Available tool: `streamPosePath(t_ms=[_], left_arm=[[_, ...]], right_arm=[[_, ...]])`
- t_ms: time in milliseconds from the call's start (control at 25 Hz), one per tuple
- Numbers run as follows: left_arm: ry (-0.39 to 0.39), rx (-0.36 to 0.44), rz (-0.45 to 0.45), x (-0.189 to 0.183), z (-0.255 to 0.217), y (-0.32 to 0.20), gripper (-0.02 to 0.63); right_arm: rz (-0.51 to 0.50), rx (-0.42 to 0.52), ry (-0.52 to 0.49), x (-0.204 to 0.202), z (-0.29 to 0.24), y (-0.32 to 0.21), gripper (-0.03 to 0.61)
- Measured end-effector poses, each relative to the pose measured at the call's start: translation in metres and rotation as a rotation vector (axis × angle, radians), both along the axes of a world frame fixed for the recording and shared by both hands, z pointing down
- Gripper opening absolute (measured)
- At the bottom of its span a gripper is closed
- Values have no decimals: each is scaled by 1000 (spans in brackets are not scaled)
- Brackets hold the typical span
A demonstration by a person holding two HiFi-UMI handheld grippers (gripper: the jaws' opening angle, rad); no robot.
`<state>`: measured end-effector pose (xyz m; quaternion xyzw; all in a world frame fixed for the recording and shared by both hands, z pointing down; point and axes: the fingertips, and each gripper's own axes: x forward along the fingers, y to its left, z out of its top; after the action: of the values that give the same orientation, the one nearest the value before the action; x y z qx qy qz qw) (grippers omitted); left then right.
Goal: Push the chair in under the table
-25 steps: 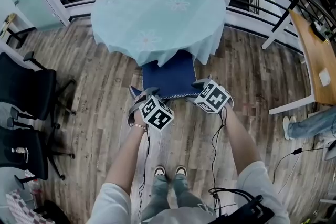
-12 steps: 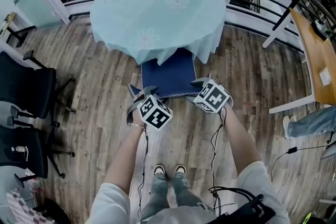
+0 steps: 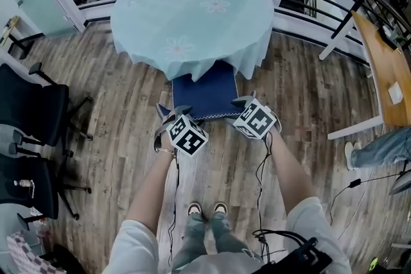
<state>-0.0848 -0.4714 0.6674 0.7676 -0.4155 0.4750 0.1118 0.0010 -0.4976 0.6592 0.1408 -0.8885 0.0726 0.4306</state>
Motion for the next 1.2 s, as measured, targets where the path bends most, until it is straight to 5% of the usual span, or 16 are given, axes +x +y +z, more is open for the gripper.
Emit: streamPosePath(t_ms=[200, 480, 560, 800, 920, 1200], left_arm=[[32, -3, -9, 3, -3, 8, 235], [147, 70, -51, 5, -39, 17, 231], [191, 113, -68, 11, -54, 26, 186], [292, 200, -85, 38, -84, 64, 93], [325, 206, -135, 48, -98, 87, 5], [473, 216, -201, 69, -127, 139, 5]], right_arm=[[28, 14, 20, 3, -5, 8, 244], [129, 59, -95, 8, -41, 15, 244], [180, 61, -154, 11, -55, 22, 240], [357, 151, -231, 24, -79, 48, 54], [471, 145, -278, 35, -87, 69, 28], [626, 135, -384, 49, -110, 122, 23]])
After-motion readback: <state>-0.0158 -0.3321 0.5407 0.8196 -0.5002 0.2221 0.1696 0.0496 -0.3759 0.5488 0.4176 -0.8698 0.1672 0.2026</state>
